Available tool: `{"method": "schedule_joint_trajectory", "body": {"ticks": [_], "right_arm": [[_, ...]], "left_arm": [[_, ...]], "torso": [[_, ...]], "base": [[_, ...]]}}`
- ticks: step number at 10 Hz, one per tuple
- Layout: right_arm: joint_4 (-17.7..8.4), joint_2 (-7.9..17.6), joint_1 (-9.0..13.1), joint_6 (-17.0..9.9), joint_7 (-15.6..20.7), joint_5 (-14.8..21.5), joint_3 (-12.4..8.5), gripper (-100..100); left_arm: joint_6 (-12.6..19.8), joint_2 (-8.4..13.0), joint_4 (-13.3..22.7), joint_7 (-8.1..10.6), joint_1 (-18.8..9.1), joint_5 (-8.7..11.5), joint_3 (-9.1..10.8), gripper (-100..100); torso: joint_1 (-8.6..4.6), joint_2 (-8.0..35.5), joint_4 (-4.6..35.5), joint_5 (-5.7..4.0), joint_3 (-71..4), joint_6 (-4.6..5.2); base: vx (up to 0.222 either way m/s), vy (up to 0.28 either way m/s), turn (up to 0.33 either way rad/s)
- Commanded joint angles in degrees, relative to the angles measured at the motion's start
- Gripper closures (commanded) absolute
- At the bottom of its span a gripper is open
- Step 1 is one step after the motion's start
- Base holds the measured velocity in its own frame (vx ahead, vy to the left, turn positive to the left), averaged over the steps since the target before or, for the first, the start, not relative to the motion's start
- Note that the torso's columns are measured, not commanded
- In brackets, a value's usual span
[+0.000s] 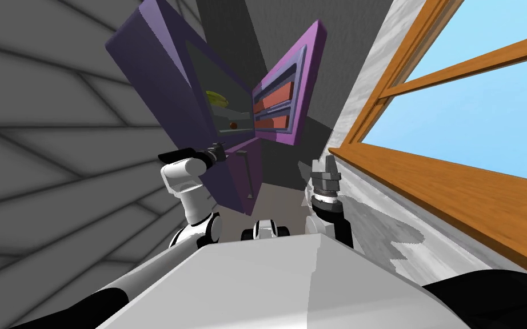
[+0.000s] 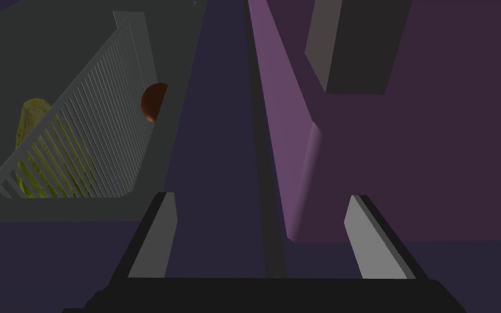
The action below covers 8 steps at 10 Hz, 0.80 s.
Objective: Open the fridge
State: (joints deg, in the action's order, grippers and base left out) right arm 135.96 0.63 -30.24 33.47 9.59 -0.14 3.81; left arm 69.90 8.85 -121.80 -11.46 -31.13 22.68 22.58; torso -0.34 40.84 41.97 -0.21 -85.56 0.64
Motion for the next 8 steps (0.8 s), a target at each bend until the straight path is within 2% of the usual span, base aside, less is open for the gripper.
{"method": "schedule_joint_trajectory", "body": {"ticks": [1,3,4,5,6,7,8], "right_arm": [[0.0,0.0,0.0,0.0,0.0,0.0,0.0,0],[0.0,0.0,0.0,0.0,0.0,0.0,0.0,0],[0.0,0.0,0.0,0.0,0.0,0.0,0.0,0],[0.0,0.0,0.0,0.0,0.0,0.0,0.0,0],[0.0,0.0,0.0,0.0,0.0,0.0,0.0,0],[0.0,0.0,0.0,0.0,0.0,0.0,0.0,0],[0.0,0.0,0.0,0.0,0.0,0.0,0.0,0]], "left_arm": [[1.9,-1.4,-4.4,1.04,1.0,0.0,-2.73,100],[5.1,-3.7,-8.6,2.44,2.9,-0.9,-6.16,100],[5.1,-3.7,-10.1,2.44,2.9,-0.9,-6.73,100],[6.7,-4.9,-12.3,3.15,3.8,-1.4,-8.73,100],[6.7,-4.9,-12.9,3.15,3.8,-1.4,-8.73,100],[8.3,-6.0,-14.5,3.85,4.8,-1.9,-10.73,100],[7.9,-3.1,-10.3,2.95,3.0,-1.1,-6.97,-100]], "torso": [[-0.05,-0.1,0.1,-0.07,-0.1,0.01],[-0.44,0.3,0.3,-0.26,0.1,0.25],[-0.57,0.3,0.3,-0.3,0.1,0.2],[-0.68,0.4,0.3,-0.31,0.1,0.28],[-0.71,0.3,0.3,-0.34,0.1,0.21],[-0.7,0.3,0.2,-0.32,0.0,0.29],[-0.61,0.3,0.2,-0.28,0.1,0.15]], "base": [[0.106,0.025,0.14],[0.096,0.043,0.22],[0.098,0.023,0.111],[0.1,0.016,0.157],[0.074,0.004,0.106],[0.075,0.018,0.173],[-0.031,0.013,-0.108]]}}
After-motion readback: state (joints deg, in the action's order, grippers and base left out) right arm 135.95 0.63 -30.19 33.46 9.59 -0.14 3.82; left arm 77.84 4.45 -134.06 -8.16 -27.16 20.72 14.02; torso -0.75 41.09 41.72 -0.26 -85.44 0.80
